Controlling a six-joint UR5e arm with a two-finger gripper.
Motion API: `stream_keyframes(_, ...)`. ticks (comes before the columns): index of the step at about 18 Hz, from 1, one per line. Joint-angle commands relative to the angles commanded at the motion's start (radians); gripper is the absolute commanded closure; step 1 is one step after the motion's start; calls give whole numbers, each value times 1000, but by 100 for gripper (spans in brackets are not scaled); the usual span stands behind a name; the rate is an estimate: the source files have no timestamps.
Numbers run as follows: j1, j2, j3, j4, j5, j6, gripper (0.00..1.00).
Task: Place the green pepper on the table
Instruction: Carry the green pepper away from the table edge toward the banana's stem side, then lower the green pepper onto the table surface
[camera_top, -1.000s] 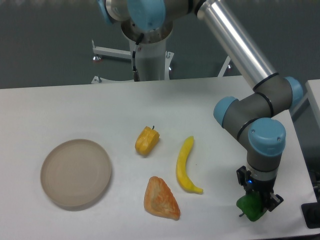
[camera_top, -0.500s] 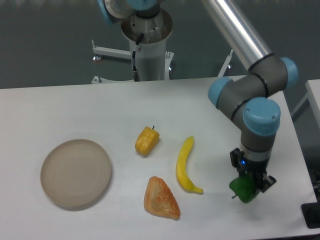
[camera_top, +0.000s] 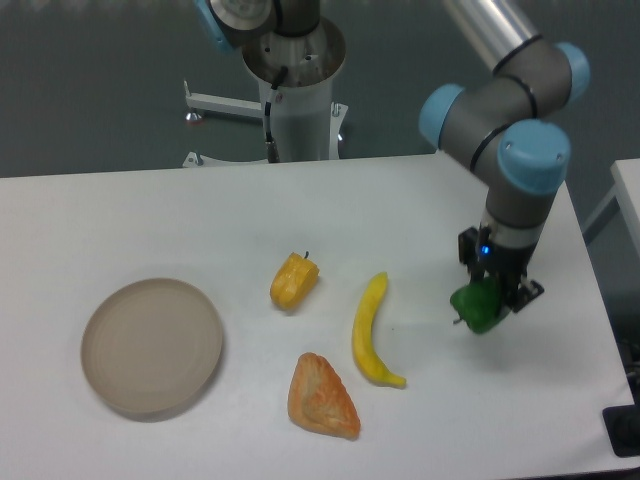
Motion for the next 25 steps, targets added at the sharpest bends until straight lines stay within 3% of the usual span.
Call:
stream_keyframes(4,51,20,-71,-41,-14,-3,67)
stream_keyframes(8,114,55,-150,-48,-115,-21,66)
stream_keyframes(12,127,55,-196,-48,-127,-29,66)
stream_keyframes(25,135,55,-218,-45,-166,-37,65)
